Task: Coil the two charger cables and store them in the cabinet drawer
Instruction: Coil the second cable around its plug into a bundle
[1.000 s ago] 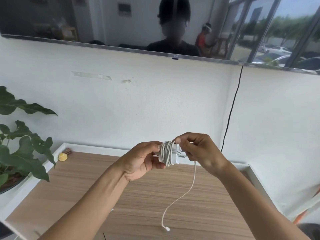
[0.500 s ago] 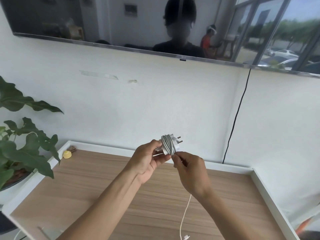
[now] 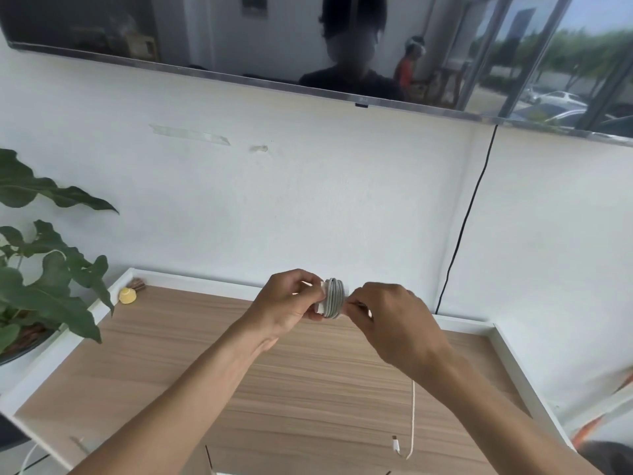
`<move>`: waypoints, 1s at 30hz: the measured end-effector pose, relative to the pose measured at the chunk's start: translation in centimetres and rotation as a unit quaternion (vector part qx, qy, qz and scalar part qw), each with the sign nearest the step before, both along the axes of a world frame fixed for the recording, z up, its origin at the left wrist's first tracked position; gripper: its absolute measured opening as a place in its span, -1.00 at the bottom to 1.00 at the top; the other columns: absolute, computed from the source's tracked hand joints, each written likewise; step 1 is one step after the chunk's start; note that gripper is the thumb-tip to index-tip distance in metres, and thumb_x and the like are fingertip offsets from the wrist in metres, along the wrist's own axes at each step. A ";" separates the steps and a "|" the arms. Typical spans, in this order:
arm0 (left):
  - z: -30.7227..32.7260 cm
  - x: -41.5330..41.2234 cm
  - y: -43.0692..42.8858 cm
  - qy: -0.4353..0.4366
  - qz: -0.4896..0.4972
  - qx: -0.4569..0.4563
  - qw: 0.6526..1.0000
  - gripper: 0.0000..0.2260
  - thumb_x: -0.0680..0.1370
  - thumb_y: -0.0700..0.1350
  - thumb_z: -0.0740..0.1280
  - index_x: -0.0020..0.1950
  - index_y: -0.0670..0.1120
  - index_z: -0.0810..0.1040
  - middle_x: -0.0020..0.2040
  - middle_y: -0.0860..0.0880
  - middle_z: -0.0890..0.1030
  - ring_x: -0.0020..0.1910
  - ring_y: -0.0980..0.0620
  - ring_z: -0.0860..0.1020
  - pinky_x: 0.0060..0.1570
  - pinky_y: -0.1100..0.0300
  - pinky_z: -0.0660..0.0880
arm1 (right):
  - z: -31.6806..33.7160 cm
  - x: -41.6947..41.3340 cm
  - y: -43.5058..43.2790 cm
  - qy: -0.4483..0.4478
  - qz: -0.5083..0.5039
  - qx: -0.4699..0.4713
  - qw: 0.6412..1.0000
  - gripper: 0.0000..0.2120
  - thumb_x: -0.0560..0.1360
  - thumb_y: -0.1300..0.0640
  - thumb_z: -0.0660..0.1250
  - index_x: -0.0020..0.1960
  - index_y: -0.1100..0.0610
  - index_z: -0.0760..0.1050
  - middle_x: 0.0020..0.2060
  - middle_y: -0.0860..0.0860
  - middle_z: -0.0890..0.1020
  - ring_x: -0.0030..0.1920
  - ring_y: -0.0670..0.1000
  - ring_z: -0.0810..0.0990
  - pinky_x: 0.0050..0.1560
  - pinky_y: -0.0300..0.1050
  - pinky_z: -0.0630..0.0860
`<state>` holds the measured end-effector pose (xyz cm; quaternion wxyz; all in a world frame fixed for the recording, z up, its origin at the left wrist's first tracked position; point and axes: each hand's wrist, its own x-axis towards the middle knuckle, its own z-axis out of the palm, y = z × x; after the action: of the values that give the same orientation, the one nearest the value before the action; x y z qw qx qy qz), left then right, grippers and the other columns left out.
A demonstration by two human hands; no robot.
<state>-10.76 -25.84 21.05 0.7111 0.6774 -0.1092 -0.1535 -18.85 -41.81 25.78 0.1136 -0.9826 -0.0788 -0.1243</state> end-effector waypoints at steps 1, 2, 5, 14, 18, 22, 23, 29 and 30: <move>0.1 0.0 0.2 0.000 -0.018 0.013 1.000 -0.98 0.53 -0.28 0.36 -0.07 -0.21 0.58 -0.10 -0.34 0.61 -0.17 -0.15 0.62 -0.22 0.11 0.60 | 0.5 0.0 -0.1 -0.003 0.004 -0.005 1.000 -0.77 0.59 -0.04 0.19 -0.09 0.02 0.56 -0.17 -0.08 0.59 -0.17 0.03 0.55 -0.11 -0.05 0.48; 0.3 0.0 0.4 0.005 -0.041 0.024 0.999 -0.97 0.54 -0.29 0.35 -0.06 -0.22 0.58 -0.12 -0.32 0.60 -0.19 -0.12 0.61 -0.23 0.13 0.60 | 0.9 0.1 -0.2 0.001 0.009 -0.004 1.000 -0.79 0.59 -0.03 0.21 -0.07 0.00 0.57 -0.14 -0.10 0.59 -0.15 0.02 0.55 -0.11 -0.07 0.47; 0.8 -0.3 1.0 0.013 -0.106 0.055 0.993 -0.95 0.54 -0.32 0.33 -0.05 -0.23 0.58 -0.17 -0.24 0.56 -0.21 -0.08 0.55 -0.23 0.14 0.61 | 1.3 0.7 -0.6 0.005 0.037 0.016 0.999 -0.88 0.55 0.06 0.29 -0.13 -0.03 0.58 -0.17 -0.14 0.60 -0.22 -0.07 0.50 -0.19 -0.14 0.40; 1.4 -0.8 1.2 0.105 -0.169 -0.154 0.968 -0.75 0.42 -0.17 0.28 0.01 -0.30 0.54 -0.28 -0.09 0.63 -0.31 0.04 0.59 -0.33 0.22 0.58 | -2.0 2.2 -0.9 -0.023 0.057 0.397 0.916 -0.80 0.58 0.17 0.27 -0.17 0.09 0.62 -0.51 -0.21 0.52 -0.47 -0.20 0.44 -0.37 -0.44 0.30; 1.0 -0.9 0.8 0.139 -0.133 -0.199 0.961 -0.80 0.39 -0.17 0.33 -0.08 -0.27 0.61 -0.31 -0.10 0.63 -0.33 0.04 0.60 -0.36 0.22 0.57 | -4.4 1.9 0.2 -0.036 0.026 0.446 0.894 -0.75 0.61 0.23 0.21 -0.17 0.23 0.59 -0.57 -0.19 0.41 -0.51 -0.18 0.33 -0.42 -0.42 0.24; 0.8 -1.3 -0.4 0.182 -0.058 -0.254 0.948 -0.84 0.46 -0.24 0.31 -0.19 -0.25 0.67 -0.22 -0.19 0.62 -0.29 -0.03 0.59 -0.34 0.22 0.60 | -5.0 2.1 0.5 -0.079 -0.010 0.387 0.919 -0.70 0.57 0.30 0.21 -0.34 0.22 0.44 -0.57 -0.12 0.33 -0.50 -0.12 0.24 -0.45 -0.30 0.19; 0.8 -1.2 -0.7 0.188 -0.032 -0.269 0.944 -0.82 0.51 -0.25 0.27 -0.15 -0.28 0.64 -0.17 -0.21 0.59 -0.28 -0.04 0.57 -0.33 0.22 0.61 | -5.2 2.0 0.6 -0.080 -0.008 0.363 0.928 -0.70 0.56 0.31 0.22 -0.35 0.23 0.40 -0.56 -0.09 0.31 -0.49 -0.11 0.22 -0.46 -0.28 0.17; 0.4 -0.7 -2.4 0.126 0.061 -0.230 0.963 -0.61 0.58 -0.27 0.24 -0.43 -0.13 0.63 -0.30 -0.12 0.60 -0.30 -0.03 0.60 -0.28 0.20 0.62 | -6.5 1.4 0.4 -0.107 0.000 0.285 0.953 -0.66 0.58 0.19 0.26 -0.36 0.14 0.33 -0.53 -0.01 0.32 -0.46 -0.02 0.23 -0.42 -0.15 0.20; 0.2 -0.8 -2.6 0.120 0.068 -0.220 0.966 -0.66 0.57 -0.27 0.26 -0.37 -0.14 0.66 -0.31 -0.11 0.62 -0.31 -0.02 0.60 -0.24 0.18 0.61 | -6.5 1.5 0.2 -0.107 0.000 0.259 0.960 -0.64 0.58 0.19 0.27 -0.37 0.10 0.30 -0.54 -0.05 0.30 -0.46 -0.02 0.23 -0.42 -0.16 0.19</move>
<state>-11.51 -28.47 21.29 0.8592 0.4867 -0.0079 -0.1576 -17.38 -41.58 19.30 0.3557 -0.9004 -0.0559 -0.2444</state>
